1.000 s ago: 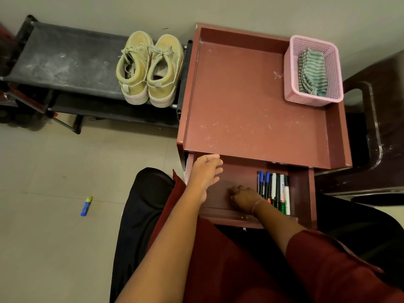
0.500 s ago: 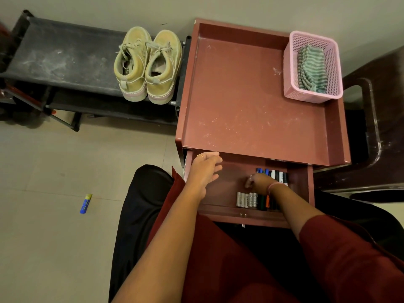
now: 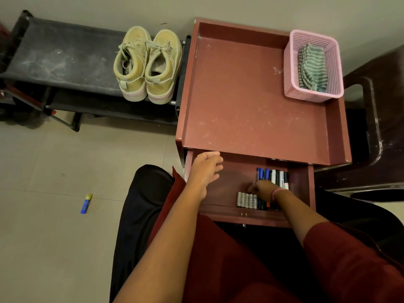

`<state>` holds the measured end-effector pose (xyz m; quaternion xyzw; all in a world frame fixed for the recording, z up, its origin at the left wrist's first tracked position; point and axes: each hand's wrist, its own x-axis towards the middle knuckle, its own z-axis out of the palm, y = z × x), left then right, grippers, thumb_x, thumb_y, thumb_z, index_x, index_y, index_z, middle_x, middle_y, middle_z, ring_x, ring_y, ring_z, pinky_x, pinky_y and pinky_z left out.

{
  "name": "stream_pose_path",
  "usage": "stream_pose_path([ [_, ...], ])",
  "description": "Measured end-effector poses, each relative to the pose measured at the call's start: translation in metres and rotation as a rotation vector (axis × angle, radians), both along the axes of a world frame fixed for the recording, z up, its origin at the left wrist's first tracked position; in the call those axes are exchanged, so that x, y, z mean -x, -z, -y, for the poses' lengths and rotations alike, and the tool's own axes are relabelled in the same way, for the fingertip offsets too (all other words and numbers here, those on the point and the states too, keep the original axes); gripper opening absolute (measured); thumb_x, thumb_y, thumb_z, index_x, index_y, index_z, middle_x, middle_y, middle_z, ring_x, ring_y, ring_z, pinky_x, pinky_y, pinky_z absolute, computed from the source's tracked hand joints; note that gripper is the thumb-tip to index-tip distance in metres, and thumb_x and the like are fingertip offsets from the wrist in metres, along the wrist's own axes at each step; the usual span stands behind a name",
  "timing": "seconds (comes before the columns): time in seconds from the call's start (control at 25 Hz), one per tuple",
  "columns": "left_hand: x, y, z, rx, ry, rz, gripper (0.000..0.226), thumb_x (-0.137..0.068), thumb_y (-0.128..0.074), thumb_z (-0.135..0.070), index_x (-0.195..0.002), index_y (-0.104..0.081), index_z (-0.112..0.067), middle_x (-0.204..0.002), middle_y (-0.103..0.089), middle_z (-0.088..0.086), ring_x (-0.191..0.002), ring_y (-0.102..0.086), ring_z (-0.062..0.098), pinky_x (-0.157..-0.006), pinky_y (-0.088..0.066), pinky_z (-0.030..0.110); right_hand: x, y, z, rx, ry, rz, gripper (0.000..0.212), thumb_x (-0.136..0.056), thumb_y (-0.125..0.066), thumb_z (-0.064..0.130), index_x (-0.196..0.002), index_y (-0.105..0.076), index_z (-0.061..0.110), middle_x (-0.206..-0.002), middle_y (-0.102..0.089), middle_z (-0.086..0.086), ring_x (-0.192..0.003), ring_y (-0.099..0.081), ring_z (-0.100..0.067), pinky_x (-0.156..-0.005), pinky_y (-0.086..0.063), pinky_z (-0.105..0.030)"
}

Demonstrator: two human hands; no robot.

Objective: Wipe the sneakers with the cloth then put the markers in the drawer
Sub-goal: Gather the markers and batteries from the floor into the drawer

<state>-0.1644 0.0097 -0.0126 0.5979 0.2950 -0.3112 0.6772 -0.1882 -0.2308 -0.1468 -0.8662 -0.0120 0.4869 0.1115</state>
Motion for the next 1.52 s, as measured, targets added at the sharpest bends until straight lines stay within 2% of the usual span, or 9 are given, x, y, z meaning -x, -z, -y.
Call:
stream_pose_path([
  [0.28,0.001,-0.001,-0.001,0.007,-0.004,0.001,0.024,-0.092,-0.058,-0.018,-0.116,-0.06,-0.02,-0.111,-0.065,-0.003,-0.101,-0.064,0.011,-0.076,-0.051,0.024,-0.009,-0.014,-0.027,-0.093,-0.057,0.098,0.036,-0.09,-0.046,-0.005,-0.118,-0.062,0.012,-0.119,-0.06,-0.007,-0.107,-0.057,-0.021,-0.099,-0.044,-0.03],
  [0.4,0.002,-0.003,0.0,0.002,0.006,0.001,0.022,-0.092,-0.056,-0.017,-0.114,-0.06,-0.02,-0.111,-0.065,-0.002,-0.101,-0.063,0.012,-0.076,-0.05,0.024,-0.008,-0.026,-0.038,-0.146,-0.031,0.143,0.035,-0.088,-0.042,-0.005,-0.112,-0.065,0.009,-0.115,-0.063,-0.009,-0.106,-0.058,-0.025,-0.096,-0.045,-0.032],
  [0.6,0.01,-0.016,-0.006,-0.001,0.01,-0.006,0.026,-0.093,-0.054,-0.015,-0.119,-0.058,-0.018,-0.113,-0.063,-0.001,-0.101,-0.061,0.012,-0.077,-0.048,0.025,-0.009,-0.06,-0.049,-0.165,0.093,0.211,0.037,-0.087,-0.039,-0.007,-0.109,-0.067,0.005,-0.106,-0.063,0.001,-0.1,-0.058,-0.016,-0.089,-0.043,-0.023],
  [0.8,0.025,-0.027,-0.017,-0.006,-0.001,0.006,0.028,-0.094,-0.052,-0.014,-0.121,-0.057,-0.016,-0.116,-0.062,0.001,-0.101,-0.06,0.013,-0.081,-0.048,0.026,0.002,-0.047,-0.046,-0.021,0.003,0.065,0.037,-0.084,-0.037,-0.011,-0.113,-0.06,-0.008,-0.125,-0.061,-0.016,-0.118,-0.055,-0.033,-0.1,-0.044,-0.036],
  [0.96,0.029,-0.026,-0.022,0.022,-0.036,0.005,0.027,-0.093,-0.054,-0.014,-0.119,-0.058,-0.017,-0.115,-0.062,0.001,-0.105,-0.061,0.015,-0.085,-0.048,0.028,0.01,-0.033,-0.048,0.038,-0.03,0.0,0.061,-0.081,-0.039,-0.017,-0.136,-0.05,0.008,-0.138,-0.052,-0.009,-0.126,-0.051,-0.022,-0.1,-0.037,-0.023],
  [1.12,0.021,-0.027,-0.021,0.042,-0.034,0.018,0.026,-0.093,-0.054,-0.014,-0.118,-0.059,-0.019,-0.114,-0.064,-0.001,-0.104,-0.063,0.014,-0.085,-0.049,0.028,0.015,-0.025,-0.048,0.07,-0.11,0.056,0.079,-0.075,-0.039,-0.022,-0.146,-0.035,0.014,-0.146,-0.038,-0.01,-0.132,-0.042,-0.027,-0.109,-0.033,-0.027],
  [1.24,0.015,-0.026,-0.02,0.047,-0.051,0.017,0.026,-0.093,-0.053,-0.013,-0.118,-0.059,-0.018,-0.114,-0.064,-0.001,-0.103,-0.063,0.013,-0.084,-0.05,0.028,0.021,-0.018,-0.047,0.099,-0.147,0.082,0.078,-0.077,-0.038,-0.02,-0.146,-0.034,0.016,-0.147,-0.036,-0.01,-0.132,-0.041,-0.029,-0.111,-0.032,-0.032],
  [1.4,0.014,-0.025,-0.017,0.059,-0.049,0.012,0.026,-0.094,-0.052,-0.013,-0.118,-0.059,-0.018,-0.115,-0.064,-0.001,-0.103,-0.063,0.013,-0.085,-0.049,0.028,0.03,-0.017,-0.046,0.131,-0.21,0.042,0.067,-0.085,-0.045,-0.006,-0.146,-0.032,0.017,-0.147,-0.035,-0.011,-0.133,-0.04,-0.03,-0.111,-0.033,-0.036],
  [1.52,0.014,-0.024,-0.017,0.066,-0.052,0.021,0.026,-0.094,-0.052,-0.013,-0.119,-0.059,-0.018,-0.114,-0.064,-0.001,-0.103,-0.063,0.013,-0.083,-0.049,0.027,0.031,-0.021,-0.047,0.169,-0.239,0.012,0.069,-0.085,-0.048,-0.004,-0.148,-0.028,0.018,-0.149,-0.035,-0.01,-0.134,-0.038,-0.029,-0.111,-0.033,-0.038],
])
